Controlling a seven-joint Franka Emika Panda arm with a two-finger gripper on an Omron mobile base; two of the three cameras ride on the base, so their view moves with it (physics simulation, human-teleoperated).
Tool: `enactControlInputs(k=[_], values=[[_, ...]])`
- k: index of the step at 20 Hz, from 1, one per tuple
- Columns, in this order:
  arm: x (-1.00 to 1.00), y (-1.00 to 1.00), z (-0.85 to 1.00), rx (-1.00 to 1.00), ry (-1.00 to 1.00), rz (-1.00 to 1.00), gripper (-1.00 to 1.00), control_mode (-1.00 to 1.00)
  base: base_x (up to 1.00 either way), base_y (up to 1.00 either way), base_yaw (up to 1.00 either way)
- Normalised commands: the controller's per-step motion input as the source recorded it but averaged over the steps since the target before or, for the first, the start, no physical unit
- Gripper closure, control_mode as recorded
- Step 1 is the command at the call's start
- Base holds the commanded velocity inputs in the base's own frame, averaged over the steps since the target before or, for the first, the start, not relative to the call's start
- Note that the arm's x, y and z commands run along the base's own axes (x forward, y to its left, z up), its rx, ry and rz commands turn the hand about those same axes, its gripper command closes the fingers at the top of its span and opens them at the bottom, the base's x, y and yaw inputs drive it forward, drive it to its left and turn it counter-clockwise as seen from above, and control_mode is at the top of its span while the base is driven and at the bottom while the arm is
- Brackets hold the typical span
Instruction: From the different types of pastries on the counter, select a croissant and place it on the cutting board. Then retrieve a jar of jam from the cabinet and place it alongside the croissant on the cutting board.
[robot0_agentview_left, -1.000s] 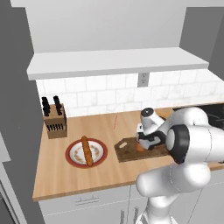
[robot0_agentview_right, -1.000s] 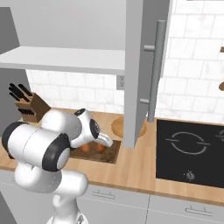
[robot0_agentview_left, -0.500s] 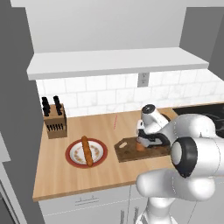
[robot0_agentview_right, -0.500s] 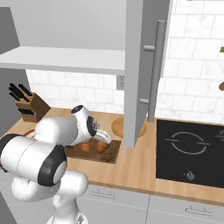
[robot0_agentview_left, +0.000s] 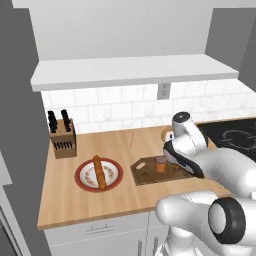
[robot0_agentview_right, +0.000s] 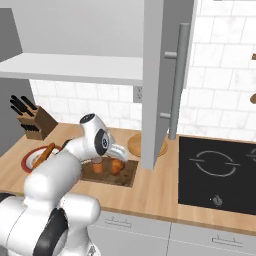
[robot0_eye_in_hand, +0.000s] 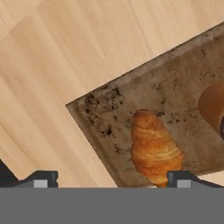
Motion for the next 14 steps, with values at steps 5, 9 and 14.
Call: enactControlInputs(k=[5, 9, 14], values=[[-0.89, -0.56, 0.0, 0.02, -0.08, 0.13, -1.0, -1.0, 0.0, 0.0, 0.0], [-0.43, -0.3, 0.07, 0.07, -0.02, 0.0, -1.0, -1.0, 0.0, 0.0, 0.0], [-0.28, -0.52, 0.0, 0.02, -0.01, 0.07, -1.0, -1.0, 0.0, 0.0, 0.0]])
